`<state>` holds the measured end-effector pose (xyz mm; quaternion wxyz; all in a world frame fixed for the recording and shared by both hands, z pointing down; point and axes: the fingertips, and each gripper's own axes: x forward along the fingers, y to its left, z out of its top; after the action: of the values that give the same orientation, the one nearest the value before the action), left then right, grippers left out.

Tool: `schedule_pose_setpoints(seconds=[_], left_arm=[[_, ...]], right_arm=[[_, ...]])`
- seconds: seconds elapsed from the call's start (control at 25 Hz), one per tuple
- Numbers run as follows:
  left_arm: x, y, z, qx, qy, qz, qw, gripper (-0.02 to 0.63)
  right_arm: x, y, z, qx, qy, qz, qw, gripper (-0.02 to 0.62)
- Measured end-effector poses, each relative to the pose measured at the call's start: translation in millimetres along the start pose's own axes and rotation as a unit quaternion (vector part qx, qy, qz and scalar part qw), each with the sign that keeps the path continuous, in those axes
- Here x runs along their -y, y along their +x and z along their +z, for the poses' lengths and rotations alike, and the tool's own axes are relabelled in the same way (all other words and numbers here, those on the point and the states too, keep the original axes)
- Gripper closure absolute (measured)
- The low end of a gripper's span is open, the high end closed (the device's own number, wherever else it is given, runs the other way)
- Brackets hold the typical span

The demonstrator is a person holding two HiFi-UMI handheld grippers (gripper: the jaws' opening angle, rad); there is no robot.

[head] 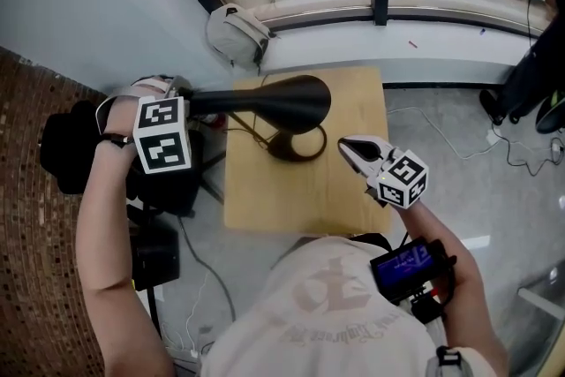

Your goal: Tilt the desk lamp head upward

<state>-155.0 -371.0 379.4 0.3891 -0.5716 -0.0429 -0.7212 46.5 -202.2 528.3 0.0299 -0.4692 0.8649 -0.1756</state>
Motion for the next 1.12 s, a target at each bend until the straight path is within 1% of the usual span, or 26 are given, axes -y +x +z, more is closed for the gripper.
schedule_pose_setpoints(seconds=[0.12, 0.24, 0.36, 0.52, 0.8, 0.88, 1.12], left_arm=[[2, -1, 0, -0.005, -0.009, -0.056, 0.9984, 0.388], [1, -3, 2, 0.003, -0.023, -0.109, 0.9938, 0.388], [2, -6, 5, 0.019, -0.034, -0.142, 0.9892, 0.388], [4, -9, 10, 0.052, -0.044, -0.149, 0.9865, 0.388], [13, -3, -6, 0.071, -0.069, -0.151, 0.9835, 0.388], [14, -2, -8, 0.084, -0.077, -0.15, 0.982, 0.388], [13, 5, 7, 0.133, -0.102, -0.146, 0.975, 0.388]], right_arm=[[2, -3, -2, 0.001, 0.007, -0.004, 1.0, 0.581], [7, -5, -2, 0.003, 0.014, -0.011, 1.0, 0.581], [11, -7, -4, 0.007, 0.02, -0.016, 1.0, 0.581], [11, -12, -9, 0.006, 0.021, -0.023, 1.0, 0.581], [6, -9, -8, 0.0, 0.015, -0.017, 1.0, 0.581], [6, -8, -10, 0.001, 0.016, -0.018, 1.0, 0.581], [4, -4, -13, -0.008, 0.015, -0.015, 1.0, 0.581]])
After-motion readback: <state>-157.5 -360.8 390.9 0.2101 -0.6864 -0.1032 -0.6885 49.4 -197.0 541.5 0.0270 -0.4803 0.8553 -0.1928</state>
